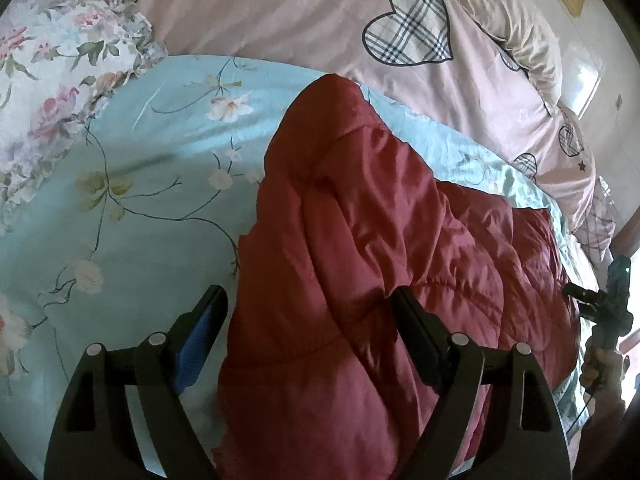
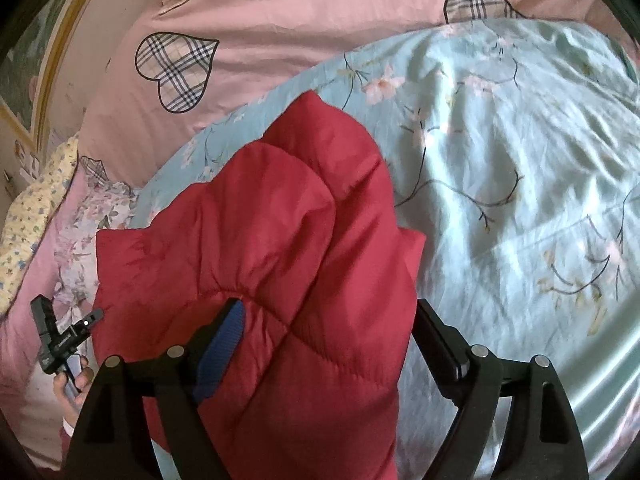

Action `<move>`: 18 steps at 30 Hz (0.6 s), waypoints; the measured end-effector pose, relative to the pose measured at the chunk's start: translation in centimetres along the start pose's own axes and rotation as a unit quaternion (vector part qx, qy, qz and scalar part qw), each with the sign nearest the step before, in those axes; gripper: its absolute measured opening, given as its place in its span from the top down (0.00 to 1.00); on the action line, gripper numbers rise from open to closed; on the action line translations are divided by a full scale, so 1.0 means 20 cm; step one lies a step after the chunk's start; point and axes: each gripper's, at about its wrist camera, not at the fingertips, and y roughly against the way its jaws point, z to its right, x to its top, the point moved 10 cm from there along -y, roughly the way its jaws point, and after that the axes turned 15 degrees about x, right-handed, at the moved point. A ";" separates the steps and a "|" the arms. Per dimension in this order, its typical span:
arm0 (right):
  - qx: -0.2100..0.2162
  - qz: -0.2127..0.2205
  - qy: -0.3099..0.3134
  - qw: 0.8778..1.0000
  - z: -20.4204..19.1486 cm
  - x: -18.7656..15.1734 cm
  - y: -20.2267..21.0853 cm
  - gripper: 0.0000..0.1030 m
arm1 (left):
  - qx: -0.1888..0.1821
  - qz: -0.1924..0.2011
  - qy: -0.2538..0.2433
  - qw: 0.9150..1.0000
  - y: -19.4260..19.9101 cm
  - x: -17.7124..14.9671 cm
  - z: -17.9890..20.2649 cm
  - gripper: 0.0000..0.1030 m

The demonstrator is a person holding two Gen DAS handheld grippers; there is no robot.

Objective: Fold large clothes

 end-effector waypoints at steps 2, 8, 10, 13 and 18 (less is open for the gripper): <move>-0.003 0.000 0.005 1.000 0.00 0.01 0.00 0.17 | 0.003 0.004 -0.002 1.000 0.01 0.01 0.01 0.18; -0.016 0.001 0.022 1.000 -0.03 0.10 -0.03 0.17 | -0.017 0.011 0.014 1.000 0.03 0.11 0.03 0.18; -0.024 0.005 0.028 0.999 -0.03 0.16 -0.05 0.17 | -0.017 0.011 0.014 1.000 0.02 0.16 0.05 0.18; -0.028 0.008 0.034 0.999 -0.03 0.27 -0.08 0.17 | -0.019 0.005 0.008 1.000 -0.02 0.23 0.10 0.18; -0.048 -0.005 0.043 0.998 0.01 0.42 -0.19 0.17 | -0.012 0.002 0.001 1.000 -0.10 0.36 0.17 0.18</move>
